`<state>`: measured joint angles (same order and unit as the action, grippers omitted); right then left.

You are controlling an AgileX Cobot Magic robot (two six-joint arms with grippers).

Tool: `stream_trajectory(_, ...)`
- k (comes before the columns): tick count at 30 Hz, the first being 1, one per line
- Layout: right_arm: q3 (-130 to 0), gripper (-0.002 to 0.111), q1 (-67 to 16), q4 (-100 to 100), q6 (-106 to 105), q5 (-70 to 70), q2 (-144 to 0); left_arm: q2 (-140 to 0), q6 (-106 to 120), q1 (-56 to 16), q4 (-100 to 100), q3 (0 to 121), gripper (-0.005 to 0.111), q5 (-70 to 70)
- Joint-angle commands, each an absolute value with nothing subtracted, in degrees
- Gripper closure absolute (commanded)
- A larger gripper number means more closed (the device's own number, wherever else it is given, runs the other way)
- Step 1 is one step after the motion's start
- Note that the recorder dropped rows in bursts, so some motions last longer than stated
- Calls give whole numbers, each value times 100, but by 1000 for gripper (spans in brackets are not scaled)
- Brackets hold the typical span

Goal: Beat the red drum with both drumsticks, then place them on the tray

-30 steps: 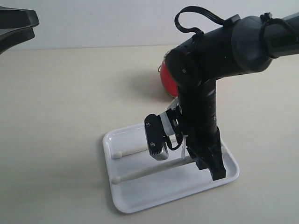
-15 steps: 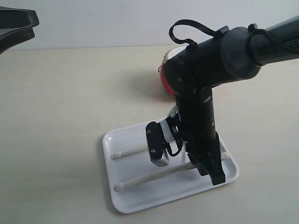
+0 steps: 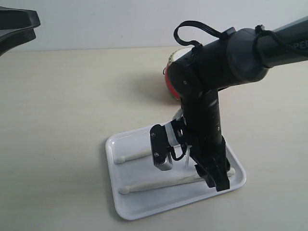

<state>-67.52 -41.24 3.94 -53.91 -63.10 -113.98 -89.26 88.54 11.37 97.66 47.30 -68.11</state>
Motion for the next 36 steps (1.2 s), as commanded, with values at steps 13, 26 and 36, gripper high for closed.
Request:
stream_trajectory(13, -6732, 58, -4137, 406, -4955, -6597, -9831, -8901, 8825, 1145, 9808, 4727, 38, -6901)
stream_trajectory(26, -6732, 75, -4137, -861, -3617, -5623, -8657, -8901, 9320, 1121, 9536, 4727, 107, -6996)
stream_trajectory(36, -6732, 108, -4137, -713, -2221, -4303, -8431, -8540, 9319, 268, 9316, 4727, 107, -4772)
